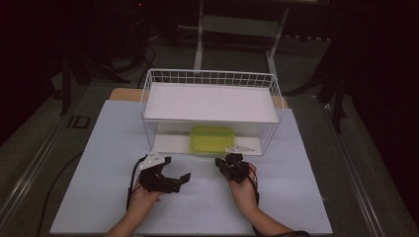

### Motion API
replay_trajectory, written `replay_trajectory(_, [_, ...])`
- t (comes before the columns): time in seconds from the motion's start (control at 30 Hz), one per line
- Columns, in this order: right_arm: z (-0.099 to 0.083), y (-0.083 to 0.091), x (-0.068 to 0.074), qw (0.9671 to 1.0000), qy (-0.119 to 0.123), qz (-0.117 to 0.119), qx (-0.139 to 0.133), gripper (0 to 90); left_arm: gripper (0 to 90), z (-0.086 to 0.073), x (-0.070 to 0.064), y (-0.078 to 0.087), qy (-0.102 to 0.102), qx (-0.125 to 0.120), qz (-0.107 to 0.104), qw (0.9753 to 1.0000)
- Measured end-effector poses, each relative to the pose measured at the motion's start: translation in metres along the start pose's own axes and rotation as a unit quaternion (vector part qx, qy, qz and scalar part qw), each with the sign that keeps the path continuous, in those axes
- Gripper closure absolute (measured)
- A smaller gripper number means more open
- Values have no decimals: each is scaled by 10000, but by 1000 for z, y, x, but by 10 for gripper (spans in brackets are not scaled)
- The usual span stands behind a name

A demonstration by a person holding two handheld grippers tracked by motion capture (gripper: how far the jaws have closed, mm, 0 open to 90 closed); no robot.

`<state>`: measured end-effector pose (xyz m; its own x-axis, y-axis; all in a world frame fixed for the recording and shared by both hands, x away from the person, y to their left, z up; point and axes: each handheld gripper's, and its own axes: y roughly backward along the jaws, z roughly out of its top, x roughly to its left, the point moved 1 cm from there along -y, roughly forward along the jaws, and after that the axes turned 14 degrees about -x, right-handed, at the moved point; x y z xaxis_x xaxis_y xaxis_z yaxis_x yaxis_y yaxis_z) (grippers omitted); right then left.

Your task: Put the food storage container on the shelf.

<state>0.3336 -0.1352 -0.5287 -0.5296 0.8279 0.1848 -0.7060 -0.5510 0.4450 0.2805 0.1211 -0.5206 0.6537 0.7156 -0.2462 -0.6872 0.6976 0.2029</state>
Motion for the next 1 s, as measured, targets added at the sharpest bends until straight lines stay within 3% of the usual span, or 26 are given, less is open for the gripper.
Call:
replay_trajectory(0.07, [3,-4,-2,10000,-91,-19,-25,898,16,-1,-2,-1,-105,44,-28,9999])
replay_trajectory(0.33, [8,-20,-7,9995,-236,-170,-136,898,16,-2,-4,-1,-94,-38,-161,9998])
replay_trajectory(0.47, [13,-31,-7,9994,-169,-223,-191,898,16,-2,-3,-1,-71,-38,-151,9999])
replay_trajectory(0.8, [21,-51,-6,9989,-278,-208,-306,898,16,0,-1,0,-193,-78,-86,9997])
replay_trajectory(1.0, [26,-62,-5,9988,-262,-262,-333,898,16,1,-3,0,-136,-73,-185,9997])
